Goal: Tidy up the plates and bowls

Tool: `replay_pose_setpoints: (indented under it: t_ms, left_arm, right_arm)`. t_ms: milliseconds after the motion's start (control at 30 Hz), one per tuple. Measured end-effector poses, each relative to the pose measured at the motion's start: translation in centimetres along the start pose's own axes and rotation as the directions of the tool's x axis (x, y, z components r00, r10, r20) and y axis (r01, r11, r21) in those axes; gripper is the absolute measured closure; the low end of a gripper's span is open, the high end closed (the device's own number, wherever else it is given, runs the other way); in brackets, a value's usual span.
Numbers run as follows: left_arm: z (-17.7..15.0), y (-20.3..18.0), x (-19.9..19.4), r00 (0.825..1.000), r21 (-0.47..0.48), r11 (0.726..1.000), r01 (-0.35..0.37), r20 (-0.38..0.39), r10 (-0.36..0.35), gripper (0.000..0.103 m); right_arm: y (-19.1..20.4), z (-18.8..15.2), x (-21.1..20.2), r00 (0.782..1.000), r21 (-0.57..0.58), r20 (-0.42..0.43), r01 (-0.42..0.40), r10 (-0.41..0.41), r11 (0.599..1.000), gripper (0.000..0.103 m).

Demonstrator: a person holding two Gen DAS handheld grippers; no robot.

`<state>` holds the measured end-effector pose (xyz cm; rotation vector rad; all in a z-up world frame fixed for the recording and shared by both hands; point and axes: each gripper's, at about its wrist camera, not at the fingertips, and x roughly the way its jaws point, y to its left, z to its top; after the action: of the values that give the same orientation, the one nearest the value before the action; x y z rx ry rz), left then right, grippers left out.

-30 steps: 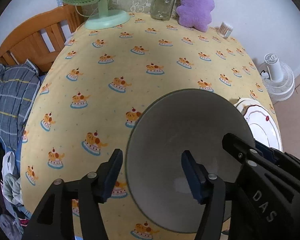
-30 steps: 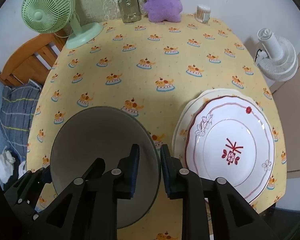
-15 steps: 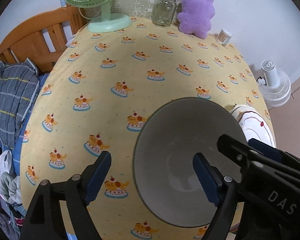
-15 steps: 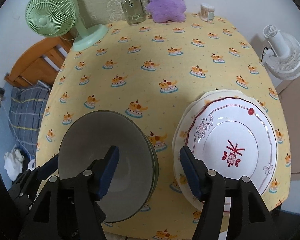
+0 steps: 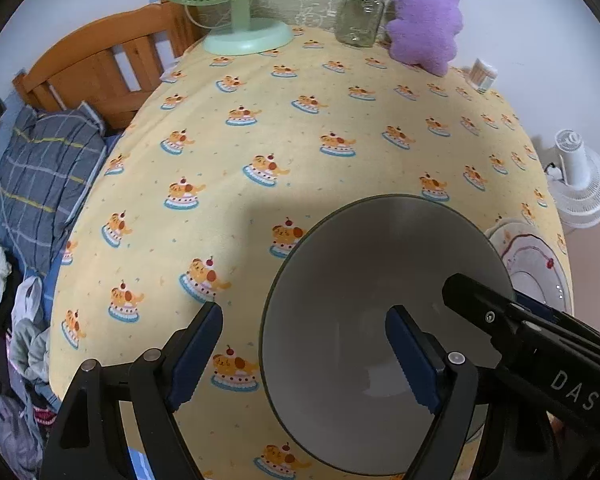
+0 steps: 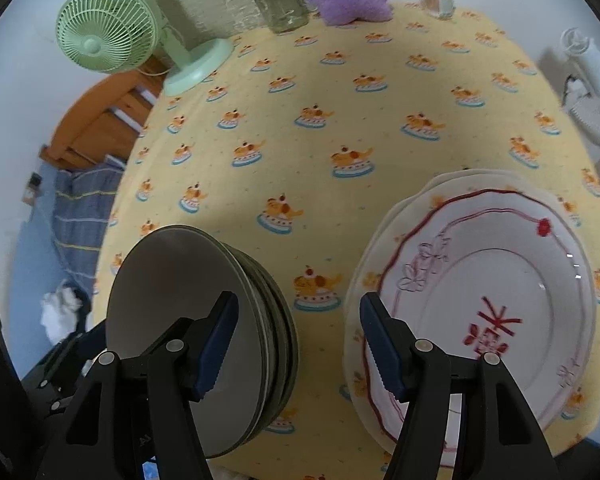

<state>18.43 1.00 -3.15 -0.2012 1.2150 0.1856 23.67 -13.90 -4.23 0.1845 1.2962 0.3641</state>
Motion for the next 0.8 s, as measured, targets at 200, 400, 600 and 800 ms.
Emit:
replay_pose_setpoints:
  t_ms: [200, 400, 600, 800]
  left_arm:
    - [-0.4, 0.0, -0.1, 0.998, -0.030, 0.997, -0.069, -0.016, 0.069, 0.018]
    - [-1.2, 0.3, 0.4, 0.996, -0.051, 0.995, -0.083, -0.045, 0.081, 0.018]
    - [-0.8, 0.3, 0.6, 0.998, -0.011, 0.998, -0.063, -0.027, 0.062, 0.020]
    - [0.0, 0.5, 1.9, 0.999, 0.056, 0.998, 0.033, -0.041, -0.031, 0.024]
  right_arm:
    - [-0.3, 0.4, 1.4, 0.997, -0.023, -0.058, -0.060, 0.059, 0.998, 0.055]
    - [0.4, 0.0, 2.3, 0.992, -0.089, -0.096, -0.091, 0.082, 0.992, 0.071]
    - [0.7, 0.1, 2.4, 0.992, -0.084, -0.096, -0.092, 0.084, 0.992, 0.076]
    - [0.9, -0.2, 2.3, 0.996, -0.039, -0.076, -0.056, 0.053, 0.998, 0.076]
